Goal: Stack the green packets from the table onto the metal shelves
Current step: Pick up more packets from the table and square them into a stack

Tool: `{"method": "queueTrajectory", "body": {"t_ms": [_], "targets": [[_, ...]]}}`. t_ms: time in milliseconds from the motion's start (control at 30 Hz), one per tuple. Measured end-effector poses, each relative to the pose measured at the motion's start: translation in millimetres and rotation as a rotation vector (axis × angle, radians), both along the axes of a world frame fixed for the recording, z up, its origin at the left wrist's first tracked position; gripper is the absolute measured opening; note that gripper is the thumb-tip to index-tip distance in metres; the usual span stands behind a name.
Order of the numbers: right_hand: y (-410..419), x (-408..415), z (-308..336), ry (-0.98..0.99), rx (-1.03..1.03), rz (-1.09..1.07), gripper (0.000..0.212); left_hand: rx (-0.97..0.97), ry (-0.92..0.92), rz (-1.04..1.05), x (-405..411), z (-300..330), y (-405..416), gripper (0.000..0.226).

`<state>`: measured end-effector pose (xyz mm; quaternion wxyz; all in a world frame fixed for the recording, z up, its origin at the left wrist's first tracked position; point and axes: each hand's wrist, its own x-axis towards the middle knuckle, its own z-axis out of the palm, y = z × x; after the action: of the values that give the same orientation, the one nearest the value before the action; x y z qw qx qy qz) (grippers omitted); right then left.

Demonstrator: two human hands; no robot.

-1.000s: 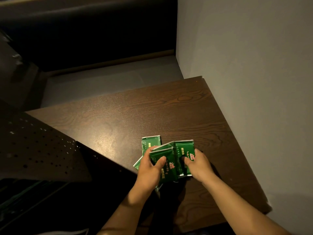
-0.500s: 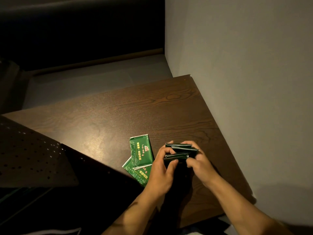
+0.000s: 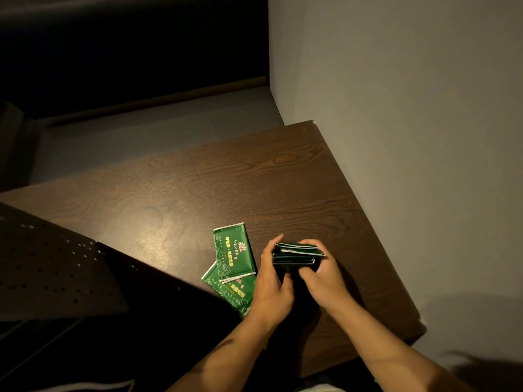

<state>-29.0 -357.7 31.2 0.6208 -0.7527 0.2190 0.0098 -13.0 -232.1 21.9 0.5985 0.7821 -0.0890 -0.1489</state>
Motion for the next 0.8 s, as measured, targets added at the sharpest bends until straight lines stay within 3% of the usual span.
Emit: {"method": "queueTrajectory", "body": {"t_ms": [100,300,533,633,800], "targets": [[0.9,0.8,3.6,-0.025,0.012,-0.042,0.055,0.013,-0.019,0.022,4.5,3.9,-6.4,0.067],[1.8,3.7,-6.6,0.109,0.086,-0.013,0.055,0.13,0.051,-0.113,8.3,-3.0,-6.5,0.082],[-8.0,19.4,4.9,0.186,0.015,0.078,0.047,0.163,-0.001,-0.166,23.5,20.2,-2.3,0.06],[-10.2,36.7,44.9,0.113,-0.001,0.118,0.049,0.151,-0.062,-0.12,42.3,56.2,-1.8,0.052],[-5.9,66.0,132.0,-0.172,0.07,0.127,0.055,0.076,-0.237,-0.015,74.8,142.4,8.5,0.05]]}}
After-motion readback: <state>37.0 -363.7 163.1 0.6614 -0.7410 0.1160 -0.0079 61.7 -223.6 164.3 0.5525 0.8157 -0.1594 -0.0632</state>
